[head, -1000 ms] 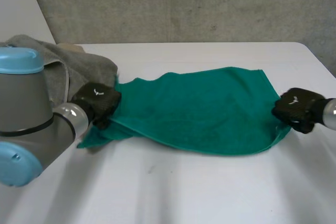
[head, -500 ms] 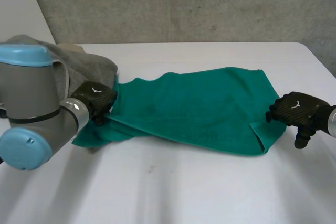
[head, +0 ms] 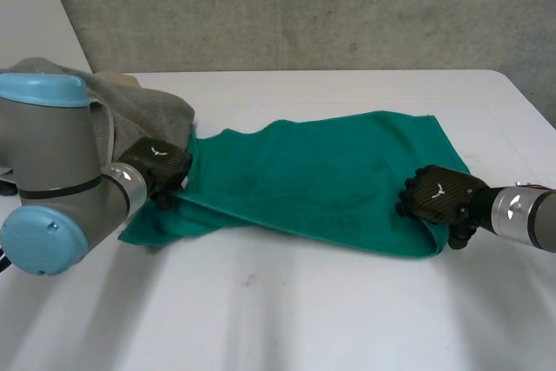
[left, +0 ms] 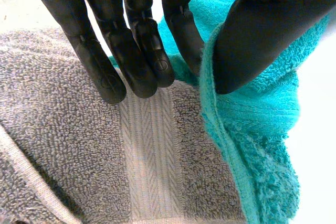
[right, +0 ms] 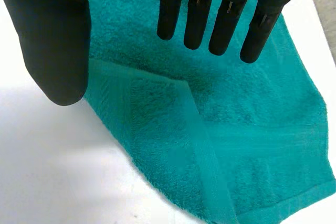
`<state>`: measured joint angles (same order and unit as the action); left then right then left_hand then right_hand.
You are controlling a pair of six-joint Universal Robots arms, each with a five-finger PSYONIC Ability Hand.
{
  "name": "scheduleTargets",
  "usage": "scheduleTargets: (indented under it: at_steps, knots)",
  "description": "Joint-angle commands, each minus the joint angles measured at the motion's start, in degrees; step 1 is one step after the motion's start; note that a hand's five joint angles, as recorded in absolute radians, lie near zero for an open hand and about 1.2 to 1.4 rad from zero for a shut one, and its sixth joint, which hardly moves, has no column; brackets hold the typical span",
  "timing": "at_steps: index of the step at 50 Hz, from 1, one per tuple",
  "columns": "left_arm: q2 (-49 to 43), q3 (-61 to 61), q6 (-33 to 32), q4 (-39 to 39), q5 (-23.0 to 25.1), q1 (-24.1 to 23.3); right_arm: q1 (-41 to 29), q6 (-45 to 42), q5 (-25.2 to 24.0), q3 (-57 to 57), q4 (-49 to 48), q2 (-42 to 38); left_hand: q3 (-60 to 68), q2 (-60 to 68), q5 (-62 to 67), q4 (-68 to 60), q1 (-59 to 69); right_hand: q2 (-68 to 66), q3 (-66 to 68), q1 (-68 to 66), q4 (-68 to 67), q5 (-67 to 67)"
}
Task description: Fold the laundry.
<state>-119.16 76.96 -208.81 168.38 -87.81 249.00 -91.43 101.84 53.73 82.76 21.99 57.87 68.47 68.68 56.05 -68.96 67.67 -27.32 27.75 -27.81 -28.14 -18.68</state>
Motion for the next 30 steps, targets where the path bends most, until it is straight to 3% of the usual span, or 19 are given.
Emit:
scheduleTargets:
  at_steps: [1, 11, 15, 16, 19, 23, 30]
  knots:
    - [0.3, 0.0, 0.3, 0.1, 0.0, 0.5, 0.0, 0.2, 1.3, -1.6, -3.4, -2.8, 11.5, 11.3, 13.9, -11.0, 12.3, -9.4, 9.0, -8.9, -8.6, -8.1]
    - [0.2, -0.1, 0.3, 0.2, 0.0, 0.9, 1.2, 0.3, 1.6, -1.6, -5.5, -4.3, 11.5, 11.3, 13.9, -11.0, 12.3, -13.1, 12.7, -12.6, -12.3, -11.8]
    - [0.4, -0.1, 0.8, 0.2, -0.1, 0.9, 1.2, 0.5, 1.6, -1.5, -5.6, -4.9, 11.5, 11.3, 13.9, -11.0, 12.3, -27.9, 27.4, -27.4, -27.0, -26.5]
    - [0.6, -0.1, 0.9, 0.2, -0.2, 0.8, 1.2, 0.8, 1.6, -1.6, -5.9, -4.7, 11.5, 11.3, 13.9, -11.0, 12.3, -49.6, 49.1, -49.1, -48.8, -48.2]
    - [1.0, 0.2, 1.3, -0.2, -0.2, 0.7, 1.3, 2.2, 2.0, -2.2, -6.4, -4.0, 11.5, 11.3, 13.9, -11.0, 12.3, -52.7, 52.2, -52.2, -51.9, -51.3]
    - [3.5, 1.6, 2.3, -1.0, 0.1, 0.4, 2.8, 7.4, 2.0, -2.1, -5.7, -0.5, 11.5, 11.3, 13.9, -11.0, 12.3, -52.7, 52.2, -52.2, -51.9, -51.3]
    - [14.5, 3.2, 3.6, -5.2, 2.6, -0.5, 7.5, 13.6, 3.1, -5.2, 3.8, 17.2, 11.5, 11.3, 13.9, -11.0, 12.3, -52.7, 52.2, -52.2, -51.9, -51.3]
